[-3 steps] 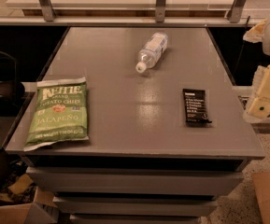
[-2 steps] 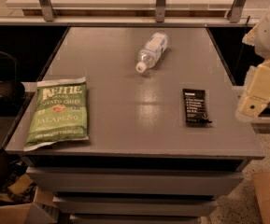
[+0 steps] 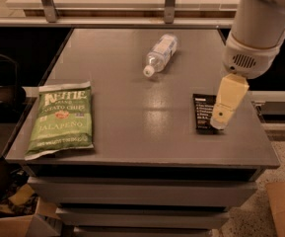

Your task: Move rxbar chocolate near green jalapeno chip bag

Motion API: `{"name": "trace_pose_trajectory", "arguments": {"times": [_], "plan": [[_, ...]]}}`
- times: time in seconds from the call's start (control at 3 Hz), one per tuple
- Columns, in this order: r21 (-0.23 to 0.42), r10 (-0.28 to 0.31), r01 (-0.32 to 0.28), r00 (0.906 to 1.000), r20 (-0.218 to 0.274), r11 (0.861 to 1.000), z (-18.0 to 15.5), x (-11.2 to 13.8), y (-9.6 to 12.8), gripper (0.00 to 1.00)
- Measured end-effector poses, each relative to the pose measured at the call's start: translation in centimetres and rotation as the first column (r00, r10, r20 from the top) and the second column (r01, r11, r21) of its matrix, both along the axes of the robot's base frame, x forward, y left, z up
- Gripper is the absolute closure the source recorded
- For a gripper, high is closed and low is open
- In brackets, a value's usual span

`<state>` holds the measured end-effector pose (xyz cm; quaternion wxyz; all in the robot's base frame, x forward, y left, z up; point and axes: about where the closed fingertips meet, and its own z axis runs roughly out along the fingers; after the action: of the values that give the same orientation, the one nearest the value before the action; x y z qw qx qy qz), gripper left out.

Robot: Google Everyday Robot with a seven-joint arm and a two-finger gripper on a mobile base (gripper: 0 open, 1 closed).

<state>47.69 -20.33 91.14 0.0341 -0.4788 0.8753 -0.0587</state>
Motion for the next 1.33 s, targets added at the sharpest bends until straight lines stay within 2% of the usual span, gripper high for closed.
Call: {"name": "trace_pose_trajectory", "arguments": {"times": [0.33,0.67,1.0,1.33], "plan": [[-0.026,-0.178,0.177,0.9831,-0.044,0.984,-2.8,1.3,-0.2,0.00],[-0.030,-0.355,0.353,0.9327,-0.066,0.935,-5.1,1.8,-0.7,0.00],[-0.030,-0.521,0.520,0.8515,-0.062,0.854,-6.5,2.0,-0.6,0.00],[-0.019,-0.646,0.646,0.7621,-0.045,0.763,-7.4,2.6,0.4,0.00]]}}
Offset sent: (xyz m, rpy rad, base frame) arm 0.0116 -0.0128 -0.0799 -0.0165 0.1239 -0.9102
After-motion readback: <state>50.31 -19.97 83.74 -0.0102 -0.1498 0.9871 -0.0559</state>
